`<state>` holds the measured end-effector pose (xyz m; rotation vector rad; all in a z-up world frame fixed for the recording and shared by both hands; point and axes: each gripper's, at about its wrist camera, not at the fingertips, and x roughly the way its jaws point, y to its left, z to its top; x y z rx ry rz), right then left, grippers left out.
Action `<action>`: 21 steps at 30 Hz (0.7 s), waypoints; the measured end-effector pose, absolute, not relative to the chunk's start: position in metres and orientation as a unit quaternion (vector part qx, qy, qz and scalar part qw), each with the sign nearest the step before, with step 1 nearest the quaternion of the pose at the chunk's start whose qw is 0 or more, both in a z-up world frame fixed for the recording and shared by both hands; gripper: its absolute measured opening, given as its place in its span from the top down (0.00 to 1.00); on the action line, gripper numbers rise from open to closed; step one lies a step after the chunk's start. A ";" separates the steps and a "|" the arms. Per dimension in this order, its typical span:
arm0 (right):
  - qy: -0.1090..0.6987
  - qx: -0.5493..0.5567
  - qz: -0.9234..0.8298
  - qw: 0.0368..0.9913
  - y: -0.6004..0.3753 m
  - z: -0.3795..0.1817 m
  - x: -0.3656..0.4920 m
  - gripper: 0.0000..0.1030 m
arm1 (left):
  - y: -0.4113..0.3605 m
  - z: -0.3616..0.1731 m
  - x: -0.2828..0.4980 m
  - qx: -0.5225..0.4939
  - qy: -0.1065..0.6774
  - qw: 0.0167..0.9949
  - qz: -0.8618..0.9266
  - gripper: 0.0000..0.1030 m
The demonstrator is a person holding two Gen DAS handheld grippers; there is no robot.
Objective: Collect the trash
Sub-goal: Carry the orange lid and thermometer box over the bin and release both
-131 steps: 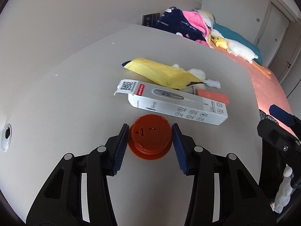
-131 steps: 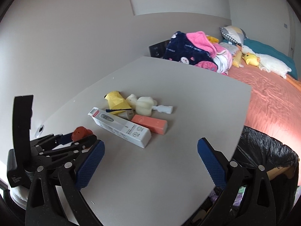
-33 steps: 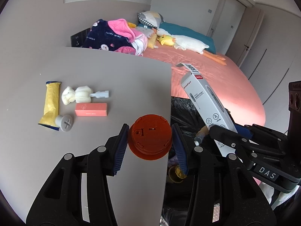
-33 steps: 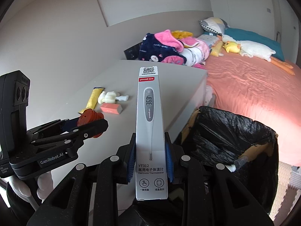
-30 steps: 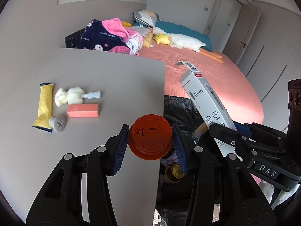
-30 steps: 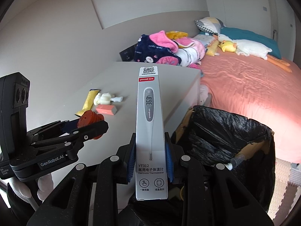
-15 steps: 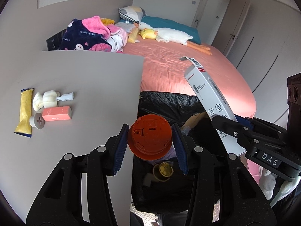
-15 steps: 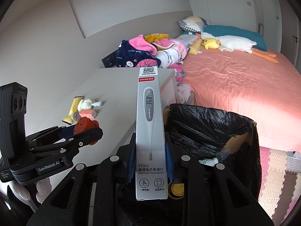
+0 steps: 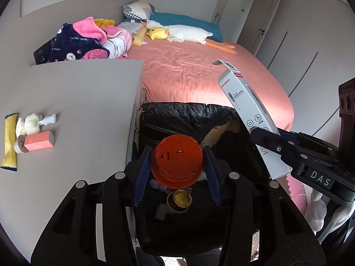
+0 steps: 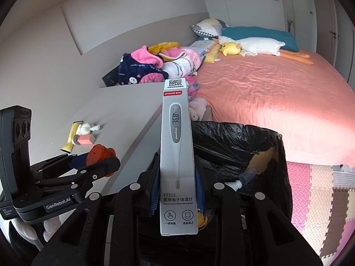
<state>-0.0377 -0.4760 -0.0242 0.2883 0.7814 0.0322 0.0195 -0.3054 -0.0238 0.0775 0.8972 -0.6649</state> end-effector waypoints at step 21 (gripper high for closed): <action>0.341 0.223 -0.057 0.911 -0.533 -0.023 -0.056 0.36 | -0.338 -0.019 0.006 0.047 0.404 0.831 -0.380 0.06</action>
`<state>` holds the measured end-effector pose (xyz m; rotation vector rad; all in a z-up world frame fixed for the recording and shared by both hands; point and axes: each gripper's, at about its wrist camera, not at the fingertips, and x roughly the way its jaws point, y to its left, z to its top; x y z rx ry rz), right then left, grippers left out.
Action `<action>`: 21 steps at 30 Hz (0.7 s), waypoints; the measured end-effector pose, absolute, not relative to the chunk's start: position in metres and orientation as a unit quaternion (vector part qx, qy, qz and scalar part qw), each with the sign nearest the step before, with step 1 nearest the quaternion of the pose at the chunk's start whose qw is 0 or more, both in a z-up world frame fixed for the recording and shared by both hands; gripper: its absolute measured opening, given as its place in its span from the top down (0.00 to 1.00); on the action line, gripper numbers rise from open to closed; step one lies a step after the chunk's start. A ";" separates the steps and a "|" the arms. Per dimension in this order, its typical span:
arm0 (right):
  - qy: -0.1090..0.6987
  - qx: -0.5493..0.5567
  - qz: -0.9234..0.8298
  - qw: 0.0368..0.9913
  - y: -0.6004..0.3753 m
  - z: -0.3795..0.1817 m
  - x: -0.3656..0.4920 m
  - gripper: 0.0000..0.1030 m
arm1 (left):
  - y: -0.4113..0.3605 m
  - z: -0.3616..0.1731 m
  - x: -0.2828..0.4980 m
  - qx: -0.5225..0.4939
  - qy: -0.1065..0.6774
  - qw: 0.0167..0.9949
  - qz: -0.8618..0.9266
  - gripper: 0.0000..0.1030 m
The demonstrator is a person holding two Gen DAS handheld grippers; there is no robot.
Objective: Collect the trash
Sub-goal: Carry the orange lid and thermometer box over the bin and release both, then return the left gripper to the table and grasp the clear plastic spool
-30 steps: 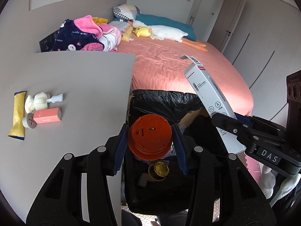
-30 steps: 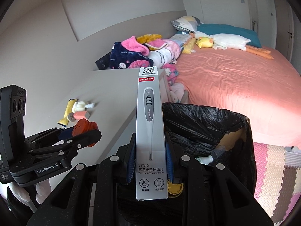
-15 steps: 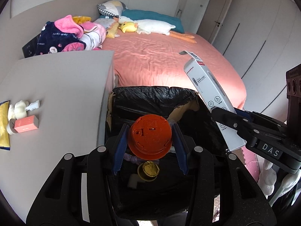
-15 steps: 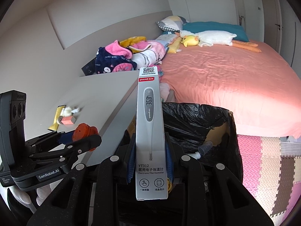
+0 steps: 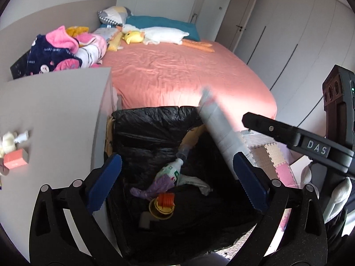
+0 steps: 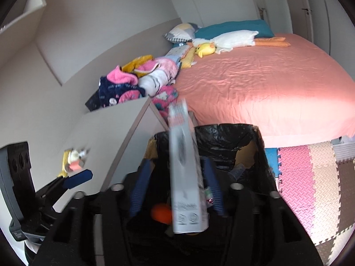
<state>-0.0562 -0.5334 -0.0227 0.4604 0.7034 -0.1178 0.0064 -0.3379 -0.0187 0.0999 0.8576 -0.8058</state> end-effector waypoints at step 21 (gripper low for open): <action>0.353 0.208 -0.020 0.912 -0.493 -0.024 -0.034 0.24 | -0.291 -0.017 0.018 0.024 0.401 0.854 -0.330 0.06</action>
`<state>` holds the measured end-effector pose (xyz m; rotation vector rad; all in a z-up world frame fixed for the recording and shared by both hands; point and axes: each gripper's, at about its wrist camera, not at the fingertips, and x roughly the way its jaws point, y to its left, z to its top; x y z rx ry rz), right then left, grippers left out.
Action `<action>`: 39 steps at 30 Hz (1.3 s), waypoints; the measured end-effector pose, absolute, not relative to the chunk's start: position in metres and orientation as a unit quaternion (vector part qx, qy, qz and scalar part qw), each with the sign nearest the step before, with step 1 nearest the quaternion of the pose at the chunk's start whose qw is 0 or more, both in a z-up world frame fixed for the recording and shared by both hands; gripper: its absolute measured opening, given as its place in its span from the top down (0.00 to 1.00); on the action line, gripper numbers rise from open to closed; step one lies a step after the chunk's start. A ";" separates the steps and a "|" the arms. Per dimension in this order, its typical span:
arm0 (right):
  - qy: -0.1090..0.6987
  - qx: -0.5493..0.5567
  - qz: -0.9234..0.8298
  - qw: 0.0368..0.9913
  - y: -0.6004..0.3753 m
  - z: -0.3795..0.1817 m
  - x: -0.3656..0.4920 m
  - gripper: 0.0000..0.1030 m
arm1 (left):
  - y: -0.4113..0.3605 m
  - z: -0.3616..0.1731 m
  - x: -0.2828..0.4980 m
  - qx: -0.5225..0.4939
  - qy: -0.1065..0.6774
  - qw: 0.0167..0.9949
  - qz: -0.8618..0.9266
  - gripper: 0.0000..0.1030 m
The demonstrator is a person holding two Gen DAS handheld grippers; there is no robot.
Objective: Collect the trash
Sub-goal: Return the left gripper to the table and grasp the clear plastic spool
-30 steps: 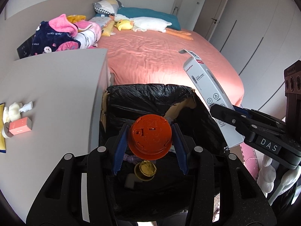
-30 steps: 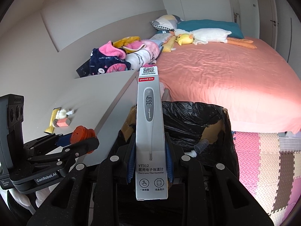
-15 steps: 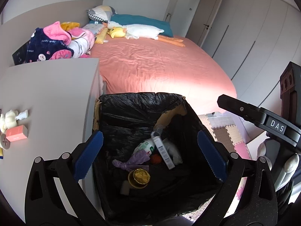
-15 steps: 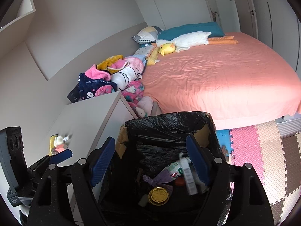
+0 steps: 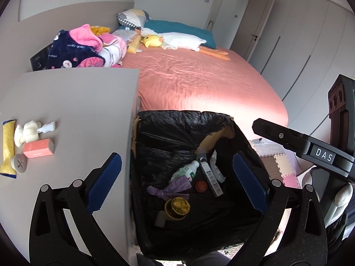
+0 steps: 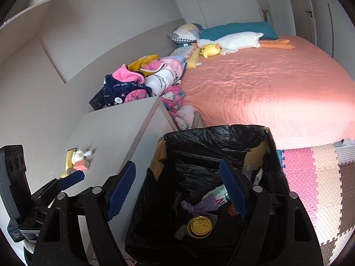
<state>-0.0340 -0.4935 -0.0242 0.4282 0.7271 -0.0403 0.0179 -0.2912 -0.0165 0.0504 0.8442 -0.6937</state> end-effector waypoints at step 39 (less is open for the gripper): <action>0.409 0.105 0.112 0.900 -0.332 -0.052 0.064 0.34 | -0.105 -0.054 0.090 -0.028 0.408 0.899 -0.157 0.32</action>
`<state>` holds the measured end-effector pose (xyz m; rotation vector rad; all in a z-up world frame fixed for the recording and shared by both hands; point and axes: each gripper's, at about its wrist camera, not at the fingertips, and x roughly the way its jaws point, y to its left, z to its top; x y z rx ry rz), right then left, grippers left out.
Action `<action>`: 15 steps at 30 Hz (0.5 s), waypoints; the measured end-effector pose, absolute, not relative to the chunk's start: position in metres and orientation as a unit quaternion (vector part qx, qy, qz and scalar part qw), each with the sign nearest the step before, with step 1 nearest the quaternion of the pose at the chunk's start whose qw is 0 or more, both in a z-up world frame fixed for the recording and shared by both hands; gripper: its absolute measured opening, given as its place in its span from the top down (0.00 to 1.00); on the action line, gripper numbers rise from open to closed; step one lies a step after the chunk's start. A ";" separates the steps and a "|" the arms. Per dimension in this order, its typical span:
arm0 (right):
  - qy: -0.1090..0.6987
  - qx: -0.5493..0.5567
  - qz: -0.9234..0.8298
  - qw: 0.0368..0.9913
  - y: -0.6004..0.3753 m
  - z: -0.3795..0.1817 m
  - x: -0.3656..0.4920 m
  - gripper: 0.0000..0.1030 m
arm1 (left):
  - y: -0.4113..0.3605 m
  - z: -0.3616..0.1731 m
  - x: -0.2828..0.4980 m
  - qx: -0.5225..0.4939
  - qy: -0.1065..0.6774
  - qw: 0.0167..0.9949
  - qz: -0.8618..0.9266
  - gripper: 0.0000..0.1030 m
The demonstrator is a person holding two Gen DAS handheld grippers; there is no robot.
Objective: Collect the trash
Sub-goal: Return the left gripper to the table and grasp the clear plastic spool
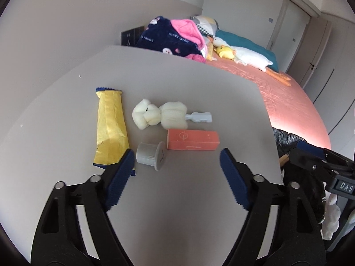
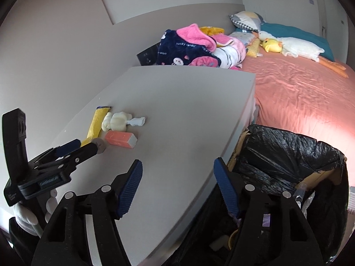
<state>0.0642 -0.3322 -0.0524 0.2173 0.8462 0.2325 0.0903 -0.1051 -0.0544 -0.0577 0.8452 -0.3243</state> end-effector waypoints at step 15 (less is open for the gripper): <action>0.420 0.086 0.133 0.893 -0.312 -0.055 0.085 0.38 | -0.100 -0.079 0.120 -0.013 0.433 0.889 -0.147 0.57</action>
